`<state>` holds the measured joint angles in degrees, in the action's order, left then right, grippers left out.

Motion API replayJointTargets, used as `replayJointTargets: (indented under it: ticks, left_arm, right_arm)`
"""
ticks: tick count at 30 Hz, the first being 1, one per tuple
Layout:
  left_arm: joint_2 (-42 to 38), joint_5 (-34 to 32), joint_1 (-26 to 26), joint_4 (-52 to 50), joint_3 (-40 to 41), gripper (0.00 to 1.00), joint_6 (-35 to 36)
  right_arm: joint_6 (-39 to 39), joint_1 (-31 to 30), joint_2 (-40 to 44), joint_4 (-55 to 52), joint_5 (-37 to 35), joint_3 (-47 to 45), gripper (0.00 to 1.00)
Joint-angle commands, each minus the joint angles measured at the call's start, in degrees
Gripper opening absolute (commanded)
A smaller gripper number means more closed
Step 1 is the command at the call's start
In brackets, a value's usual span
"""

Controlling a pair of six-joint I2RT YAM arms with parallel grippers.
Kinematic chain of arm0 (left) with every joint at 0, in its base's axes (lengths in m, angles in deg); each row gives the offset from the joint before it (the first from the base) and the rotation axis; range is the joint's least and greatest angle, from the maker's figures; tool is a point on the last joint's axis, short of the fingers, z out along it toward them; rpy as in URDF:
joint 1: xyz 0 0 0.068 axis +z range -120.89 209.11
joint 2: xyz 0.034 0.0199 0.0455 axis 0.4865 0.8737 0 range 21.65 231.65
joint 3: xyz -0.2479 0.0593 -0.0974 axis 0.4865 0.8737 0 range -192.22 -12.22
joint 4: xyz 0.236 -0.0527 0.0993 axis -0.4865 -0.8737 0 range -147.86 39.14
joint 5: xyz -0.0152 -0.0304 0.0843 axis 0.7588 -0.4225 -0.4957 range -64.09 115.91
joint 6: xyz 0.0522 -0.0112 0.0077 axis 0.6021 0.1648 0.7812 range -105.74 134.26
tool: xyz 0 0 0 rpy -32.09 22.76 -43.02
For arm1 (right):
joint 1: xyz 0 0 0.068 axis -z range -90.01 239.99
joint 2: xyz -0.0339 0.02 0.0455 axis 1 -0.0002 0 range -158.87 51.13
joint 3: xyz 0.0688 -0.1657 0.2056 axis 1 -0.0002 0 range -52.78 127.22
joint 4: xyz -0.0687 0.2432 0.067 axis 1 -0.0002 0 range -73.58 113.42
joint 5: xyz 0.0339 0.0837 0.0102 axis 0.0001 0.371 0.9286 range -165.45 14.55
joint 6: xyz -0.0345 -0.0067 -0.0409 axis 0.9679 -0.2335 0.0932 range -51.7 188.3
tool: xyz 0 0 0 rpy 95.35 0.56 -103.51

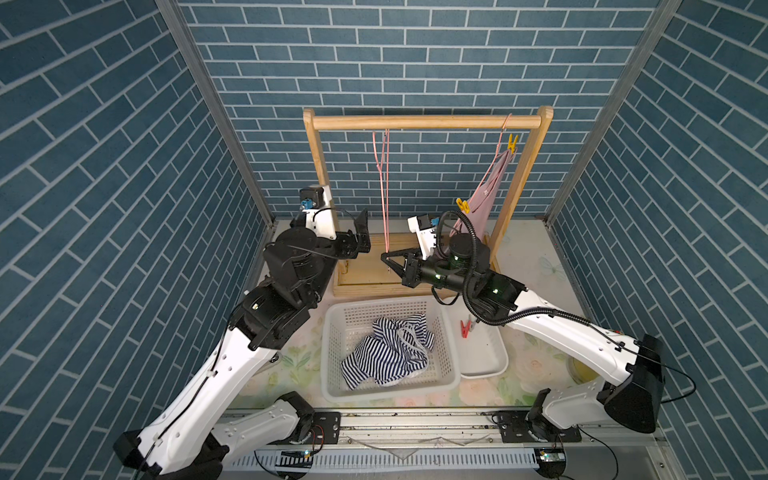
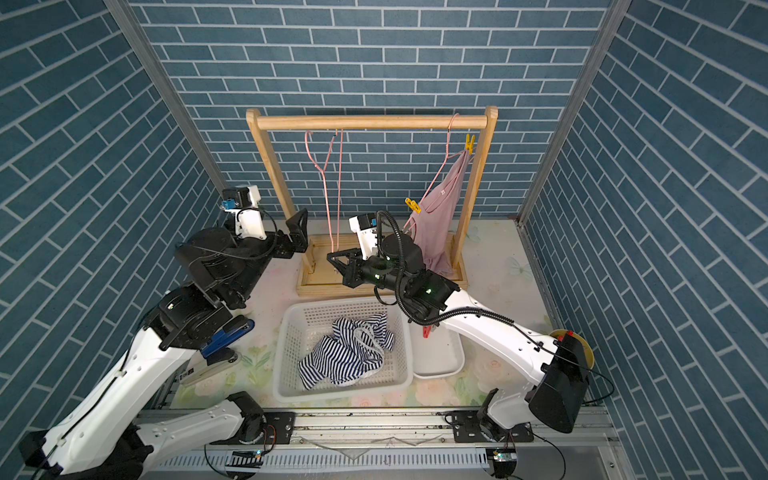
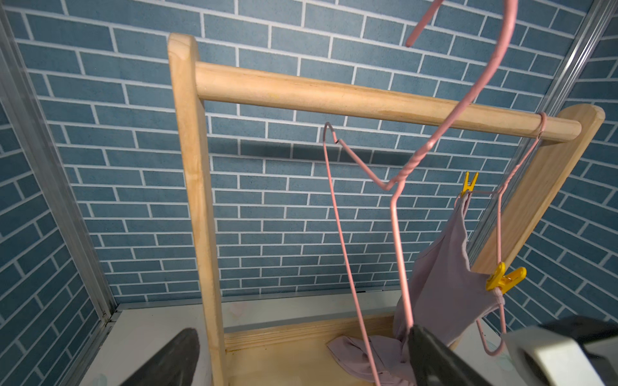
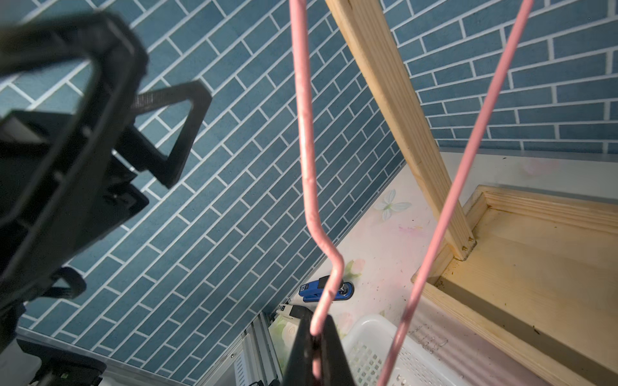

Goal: Remove the clothespins securing tank tops to the hanger
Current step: Place the hanger on the clothesline.

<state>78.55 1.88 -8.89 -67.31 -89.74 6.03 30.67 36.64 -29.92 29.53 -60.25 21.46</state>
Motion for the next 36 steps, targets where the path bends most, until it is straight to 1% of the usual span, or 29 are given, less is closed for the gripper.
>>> replayJointTargets:
  ticks: [1,5,12,19,25,32,36]
  left_arm:
    - [-2.7,-1.89,0.29,-2.45,2.01,0.99,-0.63]
    - [-4.91,0.45,0.25,-3.93,4.99,0.99,-1.11]
    - [-6.85,5.68,0.29,-2.99,10.91,0.99,-0.91]
    - [-8.63,5.73,0.29,-2.69,15.47,0.99,-2.93]
    - [-8.86,4.88,0.29,-3.94,16.01,0.99,-2.44]
    - [-8.35,5.95,0.29,-4.25,15.85,0.99,-2.93]
    - [-7.71,6.89,0.29,-4.03,15.56,0.99,-3.55]
  right_arm:
    - [-2.64,2.12,1.61,0.42,-0.5,2.65,0.0]
    - [-2.82,5.67,-0.15,-2.05,2.59,6.06,0.0]
    - [-3.67,10.44,-4.85,-3.5,9.05,12.04,0.0]
    - [-6.9,13.08,-9.93,-3.58,15.43,17.92,0.0]
    - [-9.7,13.76,-13.31,-1.1,18.46,19.89,0.0]
    - [-16.73,15.28,-18.74,5.86,24.72,22.58,0.0]
    - [-17.55,15.35,-20.49,6.78,25.27,23.41,0.0]
